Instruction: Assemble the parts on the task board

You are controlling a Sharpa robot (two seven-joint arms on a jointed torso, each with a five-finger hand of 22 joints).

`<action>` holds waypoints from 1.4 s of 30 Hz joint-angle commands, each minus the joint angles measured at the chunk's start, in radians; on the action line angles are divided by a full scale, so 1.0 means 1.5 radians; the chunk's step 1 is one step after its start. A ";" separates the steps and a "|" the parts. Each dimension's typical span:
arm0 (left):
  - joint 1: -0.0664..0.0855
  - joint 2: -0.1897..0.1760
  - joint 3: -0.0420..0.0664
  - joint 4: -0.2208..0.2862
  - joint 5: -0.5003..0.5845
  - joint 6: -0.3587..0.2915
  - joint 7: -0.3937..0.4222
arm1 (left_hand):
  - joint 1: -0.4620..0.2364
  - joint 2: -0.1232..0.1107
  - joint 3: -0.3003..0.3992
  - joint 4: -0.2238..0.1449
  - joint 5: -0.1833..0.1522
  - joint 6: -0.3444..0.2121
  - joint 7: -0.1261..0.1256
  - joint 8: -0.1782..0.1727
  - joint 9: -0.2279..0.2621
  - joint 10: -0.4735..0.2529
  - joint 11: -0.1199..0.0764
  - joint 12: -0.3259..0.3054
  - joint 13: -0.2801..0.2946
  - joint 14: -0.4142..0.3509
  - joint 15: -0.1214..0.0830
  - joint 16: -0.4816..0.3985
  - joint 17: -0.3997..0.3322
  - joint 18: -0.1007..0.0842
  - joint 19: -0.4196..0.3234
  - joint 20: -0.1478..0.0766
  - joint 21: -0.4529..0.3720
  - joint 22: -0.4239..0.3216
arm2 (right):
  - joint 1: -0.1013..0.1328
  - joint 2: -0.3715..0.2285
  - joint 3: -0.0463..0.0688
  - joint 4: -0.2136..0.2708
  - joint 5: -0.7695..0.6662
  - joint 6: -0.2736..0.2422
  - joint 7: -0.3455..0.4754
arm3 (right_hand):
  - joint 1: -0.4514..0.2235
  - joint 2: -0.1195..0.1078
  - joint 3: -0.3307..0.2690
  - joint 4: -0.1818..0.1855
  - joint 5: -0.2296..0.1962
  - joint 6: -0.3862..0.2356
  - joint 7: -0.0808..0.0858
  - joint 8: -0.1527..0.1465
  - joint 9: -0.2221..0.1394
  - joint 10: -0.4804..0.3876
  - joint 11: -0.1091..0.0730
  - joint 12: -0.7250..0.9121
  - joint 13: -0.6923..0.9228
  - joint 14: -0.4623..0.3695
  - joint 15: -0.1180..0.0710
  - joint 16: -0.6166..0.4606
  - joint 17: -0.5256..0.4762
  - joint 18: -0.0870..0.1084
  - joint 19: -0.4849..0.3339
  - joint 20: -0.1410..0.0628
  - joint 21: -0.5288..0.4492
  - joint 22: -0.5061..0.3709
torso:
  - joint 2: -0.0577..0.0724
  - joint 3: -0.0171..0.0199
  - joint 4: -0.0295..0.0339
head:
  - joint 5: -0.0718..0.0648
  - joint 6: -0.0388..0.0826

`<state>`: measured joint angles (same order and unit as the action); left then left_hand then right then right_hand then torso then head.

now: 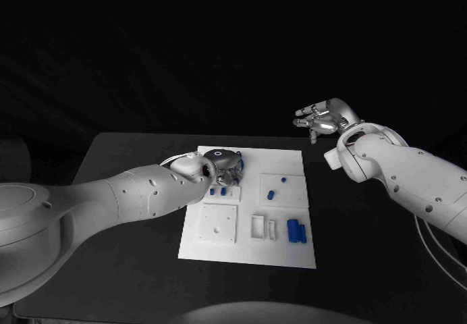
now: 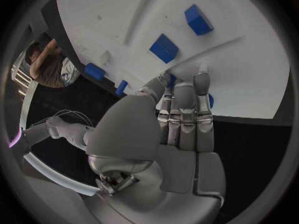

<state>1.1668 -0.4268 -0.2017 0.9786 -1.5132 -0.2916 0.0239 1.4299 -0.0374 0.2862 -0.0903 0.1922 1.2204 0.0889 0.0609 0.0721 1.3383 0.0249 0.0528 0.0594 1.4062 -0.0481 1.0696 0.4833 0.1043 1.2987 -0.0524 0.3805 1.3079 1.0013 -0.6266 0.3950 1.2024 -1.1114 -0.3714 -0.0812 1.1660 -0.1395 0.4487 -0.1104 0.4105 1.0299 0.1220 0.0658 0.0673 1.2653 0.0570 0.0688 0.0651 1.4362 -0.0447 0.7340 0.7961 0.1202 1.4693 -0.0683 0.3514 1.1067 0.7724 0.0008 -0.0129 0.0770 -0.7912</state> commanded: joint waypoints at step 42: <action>-0.002 -0.112 0.058 0.096 0.052 0.011 -0.032 | 0.001 0.000 0.003 -0.024 -0.011 0.000 0.000 0.002 -0.002 -0.001 0.001 0.004 0.001 -0.003 -0.001 -0.014 -0.002 0.006 -0.019 -0.006 0.022 0.013 | -0.007 -0.012 0.000 0.003 -0.002 0.009 0.006 | -0.008 0.001 0.002 0.001 0.002 0.010 0.002 -0.002 0.000 -0.004 0.000 -0.002 -0.001 -0.005 0.002 0.004 -0.004 0.023 0.023 0.004 -0.012 -0.006 | 0.000 -0.0010 -0.0009 | 0.013 0.007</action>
<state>1.1658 -0.5978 -0.1154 1.1255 -1.4424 -0.2889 -0.0218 1.4317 -0.0395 0.2944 -0.1259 0.1798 1.2199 0.0854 0.0605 0.0676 1.3382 0.0249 0.0560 0.0630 1.4060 -0.0480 1.0526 0.4815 0.1070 1.2755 -0.0609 0.4102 1.3076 0.9915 -0.6442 0.3950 1.2051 -1.1117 -0.3710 -0.0794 1.1660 -0.1395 0.4487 -0.1104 0.4105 1.0347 0.1231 0.0658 0.0673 1.2674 0.0551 0.0688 0.0652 1.4361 -0.0446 0.7336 0.7909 0.1203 1.4704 -0.0673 0.3367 1.0980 0.7717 0.0005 -0.0115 0.0949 -0.7795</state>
